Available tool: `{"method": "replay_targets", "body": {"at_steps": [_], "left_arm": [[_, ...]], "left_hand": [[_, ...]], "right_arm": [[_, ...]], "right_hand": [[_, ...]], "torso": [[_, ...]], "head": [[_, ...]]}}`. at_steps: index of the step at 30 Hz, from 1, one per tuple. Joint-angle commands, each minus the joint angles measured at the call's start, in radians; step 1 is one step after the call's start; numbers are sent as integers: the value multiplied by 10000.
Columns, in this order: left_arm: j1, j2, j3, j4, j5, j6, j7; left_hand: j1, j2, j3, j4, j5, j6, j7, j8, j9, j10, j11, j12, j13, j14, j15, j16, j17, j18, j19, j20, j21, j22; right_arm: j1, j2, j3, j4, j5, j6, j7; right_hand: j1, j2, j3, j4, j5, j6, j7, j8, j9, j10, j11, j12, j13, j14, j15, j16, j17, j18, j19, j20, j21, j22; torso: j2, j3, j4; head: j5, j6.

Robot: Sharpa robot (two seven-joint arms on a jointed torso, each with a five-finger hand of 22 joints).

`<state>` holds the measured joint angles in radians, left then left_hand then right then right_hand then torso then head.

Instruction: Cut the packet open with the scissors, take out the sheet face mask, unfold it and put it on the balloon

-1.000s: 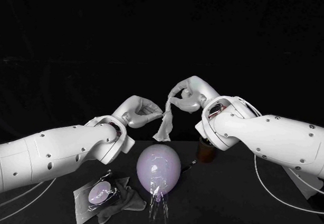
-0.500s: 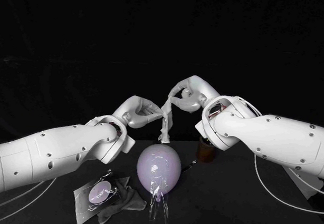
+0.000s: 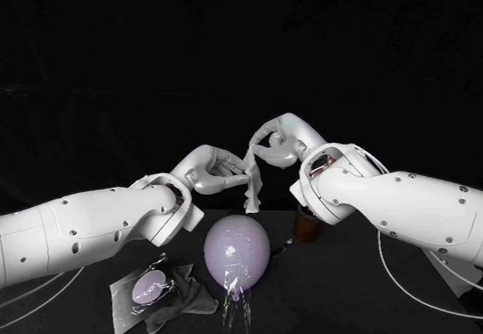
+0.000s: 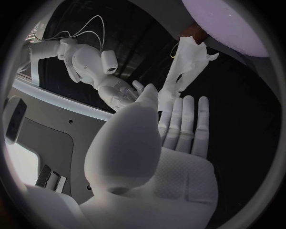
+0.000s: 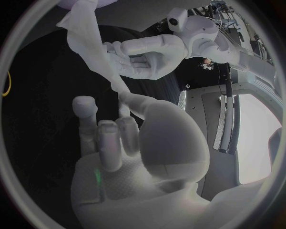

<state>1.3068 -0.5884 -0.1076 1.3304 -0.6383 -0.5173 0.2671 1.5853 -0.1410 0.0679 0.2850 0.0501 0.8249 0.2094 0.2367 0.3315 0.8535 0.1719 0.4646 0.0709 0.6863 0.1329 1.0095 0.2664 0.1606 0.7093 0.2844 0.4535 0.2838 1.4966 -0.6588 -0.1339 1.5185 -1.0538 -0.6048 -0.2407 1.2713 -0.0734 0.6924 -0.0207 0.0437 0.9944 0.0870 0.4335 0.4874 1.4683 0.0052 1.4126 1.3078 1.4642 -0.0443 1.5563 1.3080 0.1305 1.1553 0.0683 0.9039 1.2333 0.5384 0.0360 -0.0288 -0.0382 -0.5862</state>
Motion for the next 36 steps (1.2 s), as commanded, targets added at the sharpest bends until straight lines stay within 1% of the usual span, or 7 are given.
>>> {"method": "replay_targets", "body": {"at_steps": [1,11,15,18,26,33,36], "left_arm": [[8,20,16,5,-113,244,179],[8,49,16,-63,-19,282,97],[8,54,16,-79,24,290,110],[8,49,16,-88,59,300,118],[8,19,16,-127,154,256,115],[8,46,16,-134,223,273,107],[8,62,16,-130,239,298,98]], "left_hand": [[-65,-7,-107,3,-22,-183,91,-115,-75,-95,22,-34,23,-90,10,48,18,145,-66,9,-62,-33],[120,233,-141,-15,-20,145,76,24,-83,-28,-9,110,73,-63,-7,128,58,161,8,4,-115,-85],[327,412,-73,-25,-20,398,-35,120,-100,20,-81,171,83,-18,-68,167,74,171,65,-1,-141,-114],[556,656,105,-44,-19,708,-181,270,-74,59,-153,188,80,13,-119,179,77,179,101,-7,-145,-124],[1041,1014,561,-37,-17,1110,-272,416,-120,179,-247,150,28,91,-225,154,55,193,190,-36,-131,-131],[1195,1070,853,9,-17,1266,-286,456,-172,305,-269,81,-19,147,-242,112,27,188,207,-55,-114,-124],[1090,963,853,50,-20,1241,-259,422,-213,311,-248,32,-36,171,-230,106,22,183,209,-53,-114,-125]], "right_arm": [[-1,4,10,34,-96,-18,120],[-2,-33,10,139,-96,-35,132],[-3,-32,10,154,-96,-37,137],[-3,-30,10,139,-96,-41,139],[-4,-49,10,87,-88,-74,149],[-4,-31,10,106,-82,-55,151],[-4,-19,10,109,-81,-44,151]], "right_hand": [[-5,101,58,4,52,148,-112,382,273,403,-48,36,1356,986,-81,69,2389,122,43,1,57,8],[-5,101,58,4,52,148,-112,382,273,403,-48,36,1356,986,-81,69,2389,122,43,1,57,8],[-5,101,58,4,52,148,-112,382,273,403,-48,36,1356,986,-81,69,2389,122,43,1,57,8],[-5,101,58,4,52,148,-112,382,273,403,-48,36,1356,986,-81,69,2389,122,43,1,57,8],[-5,101,58,4,52,148,-112,382,273,403,-48,36,1356,986,-81,69,2389,122,43,1,57,8],[-5,101,58,4,52,148,-112,382,273,403,-48,36,1356,986,-81,69,2389,122,43,1,57,8],[-5,101,58,4,52,148,-112,382,273,403,-48,36,1356,986,-81,69,2389,122,43,1,57,8]], "torso": [[-3,-6,-3],[0,1,-4],[-4,0,-3],[-1,1,2],[-2,-1,1],[-5,-3,-3],[-1,-1,-5]], "head": [[-2,8],[9,11],[6,15],[-1,28],[8,18],[15,17],[15,22]]}}
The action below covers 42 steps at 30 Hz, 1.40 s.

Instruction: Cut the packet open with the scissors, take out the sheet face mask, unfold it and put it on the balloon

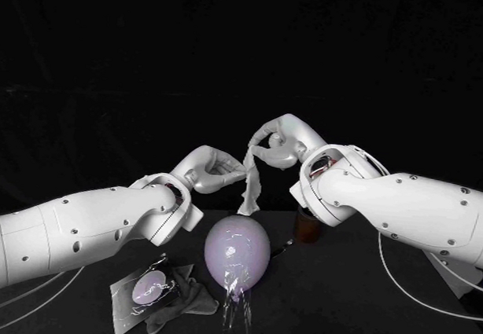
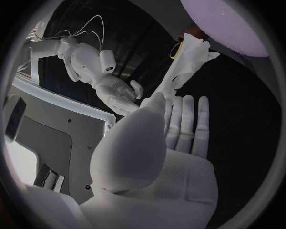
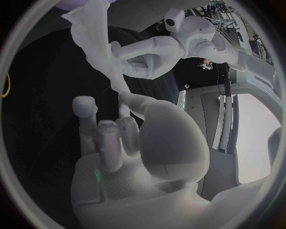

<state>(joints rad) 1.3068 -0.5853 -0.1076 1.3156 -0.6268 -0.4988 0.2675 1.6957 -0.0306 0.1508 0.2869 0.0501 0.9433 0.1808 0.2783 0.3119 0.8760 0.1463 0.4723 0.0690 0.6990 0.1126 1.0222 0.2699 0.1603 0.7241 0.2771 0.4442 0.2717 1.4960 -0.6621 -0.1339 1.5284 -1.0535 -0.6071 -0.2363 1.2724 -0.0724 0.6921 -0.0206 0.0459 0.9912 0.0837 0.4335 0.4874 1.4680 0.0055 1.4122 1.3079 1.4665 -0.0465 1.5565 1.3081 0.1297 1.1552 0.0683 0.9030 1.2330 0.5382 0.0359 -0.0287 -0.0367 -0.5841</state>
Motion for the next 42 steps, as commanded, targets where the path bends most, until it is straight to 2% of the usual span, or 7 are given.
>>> {"method": "replay_targets", "body": {"at_steps": [1,12,18,29,34,35,42], "left_arm": [[8,34,15,17,128,117,91],[8,35,16,35,201,256,65],[8,37,16,48,173,458,87],[8,32,16,62,169,645,114],[8,39,16,56,288,562,154],[8,41,16,53,331,529,175],[8,43,16,45,540,386,314]], "left_hand": [[-41,-166,31,32,-19,42,35,-10,-34,84,13,-63,-22,49,-23,-24,-14,186,61,21,-22,-5],[-145,-253,164,34,-18,-159,116,-190,-176,116,51,-152,-32,75,-5,-44,-26,185,64,22,-30,-13],[-642,-802,-142,30,-20,-598,309,-547,-384,36,179,-244,-23,29,102,-53,-23,158,-12,58,-131,-74],[-882,-1019,-374,4,-21,-728,388,-709,-492,-124,253,-296,-4,-69,174,-50,-8,141,-75,82,-254,-154],[-913,-925,-364,13,-18,-664,379,-693,-496,-99,246,-268,12,-65,176,-32,2,145,-65,82,-270,-167],[-888,-754,-287,17,-18,-547,323,-645,-486,-31,211,-225,30,-34,156,-5,13,154,-43,79,-274,-174],[-763,-322,-8,22,-16,-220,153,-517,-467,137,86,-160,46,87,48,68,40,185,51,65,-257,-180]], "right_arm": [[1,18,10,9,-82,-17,107],[-12,63,9,-34,-71,6,103],[-15,78,9,-48,-69,3,103],[-19,92,9,-35,-69,8,111],[-21,81,9,10,-69,19,111],[-21,79,9,17,-69,22,111],[-26,80,8,18,-69,42,104]], "right_hand": [[-16,91,61,3,30,180,-78,382,273,406,-51,40,1356,963,-58,67,2388,130,43,1,66,11],[-49,86,80,-11,28,188,-81,380,268,421,-54,65,1380,973,-61,76,2414,125,61,-5,91,29],[-49,86,80,-11,28,188,-81,380,268,421,-54,65,1380,973,-61,76,2414,125,61,-5,91,29],[-58,85,84,-14,26,189,-82,380,267,420,-55,59,1375,975,-62,78,2422,125,62,-6,92,31],[-58,85,84,-14,26,189,-82,380,267,420,-55,59,1375,975,-62,78,2422,125,62,-6,92,31],[-58,85,84,-14,26,189,-82,380,267,420,-55,59,1375,975,-62,78,2422,125,62,-6,92,31],[-58,85,84,-14,26,189,-82,380,267,420,-55,59,1375,975,-62,78,2422,125,62,-6,92,31]], "torso": [[1,0,-6],[1,0,0],[-1,1,-7],[4,1,-1],[-1,-2,-6],[-2,1,-6],[0,1,-2]], "head": [[1,1],[-14,4],[-16,9],[-28,1],[-26,-6],[-22,-4],[-19,-5]]}}
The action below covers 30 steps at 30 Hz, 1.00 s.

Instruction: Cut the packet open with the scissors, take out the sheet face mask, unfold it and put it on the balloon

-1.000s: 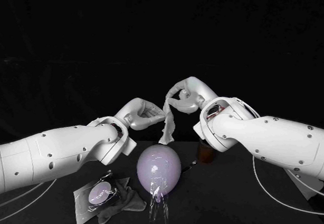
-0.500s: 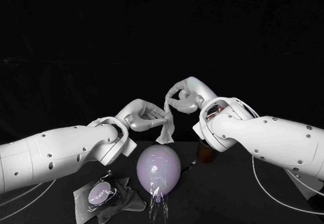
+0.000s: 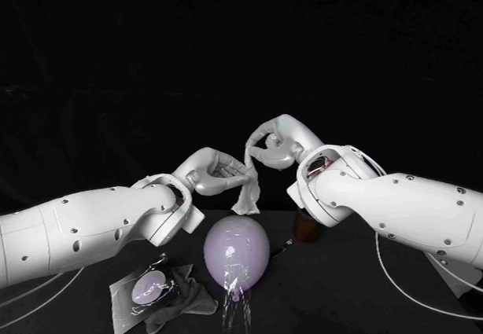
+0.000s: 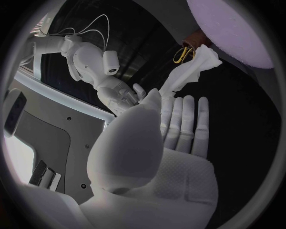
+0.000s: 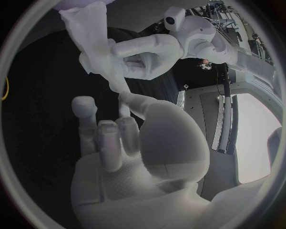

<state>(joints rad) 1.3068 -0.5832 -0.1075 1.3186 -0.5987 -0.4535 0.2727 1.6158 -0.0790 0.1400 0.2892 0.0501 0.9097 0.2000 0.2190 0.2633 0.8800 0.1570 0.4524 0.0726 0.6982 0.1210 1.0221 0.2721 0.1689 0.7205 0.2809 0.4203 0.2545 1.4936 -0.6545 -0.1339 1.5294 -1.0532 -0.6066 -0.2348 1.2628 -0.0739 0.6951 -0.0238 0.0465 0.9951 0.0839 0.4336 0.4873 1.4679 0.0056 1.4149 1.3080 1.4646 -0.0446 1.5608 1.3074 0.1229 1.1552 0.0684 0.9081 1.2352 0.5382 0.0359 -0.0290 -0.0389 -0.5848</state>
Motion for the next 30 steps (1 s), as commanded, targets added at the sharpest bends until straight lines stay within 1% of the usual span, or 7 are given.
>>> {"method": "replay_targets", "body": {"at_steps": [1,7,11,15,16,20,30], "left_arm": [[8,21,16,15,286,-75,277],[8,14,16,24,484,-66,352],[8,16,16,30,583,-66,392],[8,13,16,25,615,-65,400],[8,11,16,22,619,-57,401],[8,4,16,17,628,-49,399],[9,-38,16,-4,729,-94,390]], "left_hand": [[56,218,148,1,-16,157,-61,91,19,116,-38,39,6,108,-53,75,20,102,100,25,-15,-7],[67,647,536,35,-15,395,-154,172,9,228,-108,-21,-34,164,-121,72,14,110,177,10,4,-10],[216,955,1040,-13,-20,484,-219,218,1,318,-162,-95,-60,132,-161,6,-15,107,196,-10,22,-3],[336,853,1368,-52,-16,585,-251,307,28,435,-187,-149,-64,152,-177,-30,-33,101,196,-26,54,18],[386,689,1579,-88,-33,691,-282,423,77,558,-207,-193,-66,207,-195,-46,-44,96,194,-40,98,49],[451,526,1763,-193,-21,862,-343,612,164,672,-251,-238,-63,246,-222,-75,-59,93,187,-58,159,91],[390,388,2013,-338,-24,1042,-459,969,352,1060,-369,-231,-39,484,-327,-58,-64,90,192,-95,330,212]], "right_arm": [[-4,5,8,4,-73,39,88],[-10,7,7,-24,-73,51,82],[-13,7,7,-47,-73,61,74],[-15,2,7,-68,-73,64,67],[-15,0,7,-74,-73,63,65],[-16,-15,7,-88,-75,70,56],[-16,-89,7,-167,-84,119,23]], "right_hand": [[39,100,54,18,20,150,-85,380,267,421,-56,33,1374,994,-81,35,2430,193,63,-7,41,9],[30,99,58,14,20,152,-85,379,266,422,-57,32,1374,1000,-82,40,2448,195,60,-8,36,8],[30,99,58,14,20,152,-85,379,266,422,-57,32,1374,1000,-82,40,2448,195,60,-8,36,8],[30,99,58,14,20,152,-85,379,266,422,-57,32,1374,1000,-82,40,2448,195,60,-8,36,8],[30,99,58,14,20,152,-85,379,266,422,-57,32,1374,1000,-82,40,2448,195,60,-8,36,8],[30,99,58,14,20,152,-85,379,266,422,-57,32,1374,1000,-82,40,2448,195,60,-8,36,8],[17,101,68,8,19,152,-87,378,264,419,-59,17,1364,996,-84,36,2435,194,61,-10,36,11]], "torso": [[-1,2,1],[6,3,2],[3,-1,3],[-1,1,-3],[-1,2,-3],[-1,2,0],[4,6,1]], "head": [[2,2],[10,6],[7,4],[16,12],[19,16],[32,27],[12,44]]}}
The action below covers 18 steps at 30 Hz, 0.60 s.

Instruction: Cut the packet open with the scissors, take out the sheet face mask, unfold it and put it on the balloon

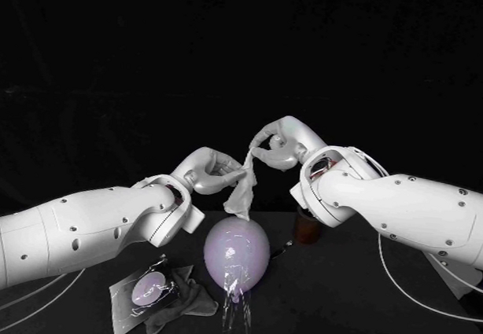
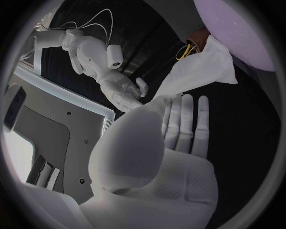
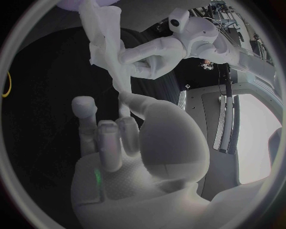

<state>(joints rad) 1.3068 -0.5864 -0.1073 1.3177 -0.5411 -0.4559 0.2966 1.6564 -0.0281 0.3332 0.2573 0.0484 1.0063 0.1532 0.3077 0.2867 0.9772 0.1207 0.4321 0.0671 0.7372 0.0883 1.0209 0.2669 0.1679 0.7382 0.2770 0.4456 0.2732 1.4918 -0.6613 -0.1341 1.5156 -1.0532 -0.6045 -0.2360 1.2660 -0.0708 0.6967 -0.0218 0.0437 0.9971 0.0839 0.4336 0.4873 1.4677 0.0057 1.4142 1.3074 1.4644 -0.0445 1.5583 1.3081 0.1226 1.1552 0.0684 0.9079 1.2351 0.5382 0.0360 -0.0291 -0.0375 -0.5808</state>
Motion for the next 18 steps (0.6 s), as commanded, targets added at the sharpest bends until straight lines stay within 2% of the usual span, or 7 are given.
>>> {"method": "replay_targets", "body": {"at_steps": [1,9,13,18], "left_arm": [[9,-21,15,-2,196,-93,147],[10,-106,34,-1,430,-164,128],[14,-141,74,12,487,-138,86],[35,-185,138,10,466,44,-63]], "left_hand": [[-33,-131,89,-20,-7,79,4,102,131,108,-11,-29,17,107,-3,-46,-12,100,15,-58,89,33],[-282,-255,22,27,-14,131,-98,371,291,322,-80,-36,31,250,-50,-1,11,104,49,-63,177,92],[-330,-287,-4,30,-14,142,-128,454,341,377,-102,-41,34,277,-66,10,18,108,65,-67,199,106],[-485,-439,-160,57,-14,235,-266,722,494,561,-169,-22,54,329,-112,40,42,111,102,-67,238,130]], "right_arm": [[2,-51,9,-39,-85,120,29],[-2,-211,5,4,-86,381,50],[-30,-235,0,26,-83,516,71],[-61,-248,-5,27,-73,579,84]], "right_hand": [[-15,71,52,-11,47,132,-87,378,264,420,-59,25,1369,998,-85,62,2427,197,61,-10,38,12],[-24,69,55,-14,47,131,-87,377,263,418,-60,17,1363,993,-86,57,2412,200,51,-12,21,5],[-25,69,55,-14,47,131,-86,376,262,417,-60,15,1362,993,-86,58,2414,201,48,-12,18,3],[-29,67,55,-14,47,130,-86,376,262,416,-59,10,1358,996,-86,60,2420,203,41,-12,6,-2]], "torso": [[3,4,4],[3,-3,-2],[-2,7,2],[-4,8,-1]], "head": [[-3,5],[4,0],[31,-10],[32,-3]]}}
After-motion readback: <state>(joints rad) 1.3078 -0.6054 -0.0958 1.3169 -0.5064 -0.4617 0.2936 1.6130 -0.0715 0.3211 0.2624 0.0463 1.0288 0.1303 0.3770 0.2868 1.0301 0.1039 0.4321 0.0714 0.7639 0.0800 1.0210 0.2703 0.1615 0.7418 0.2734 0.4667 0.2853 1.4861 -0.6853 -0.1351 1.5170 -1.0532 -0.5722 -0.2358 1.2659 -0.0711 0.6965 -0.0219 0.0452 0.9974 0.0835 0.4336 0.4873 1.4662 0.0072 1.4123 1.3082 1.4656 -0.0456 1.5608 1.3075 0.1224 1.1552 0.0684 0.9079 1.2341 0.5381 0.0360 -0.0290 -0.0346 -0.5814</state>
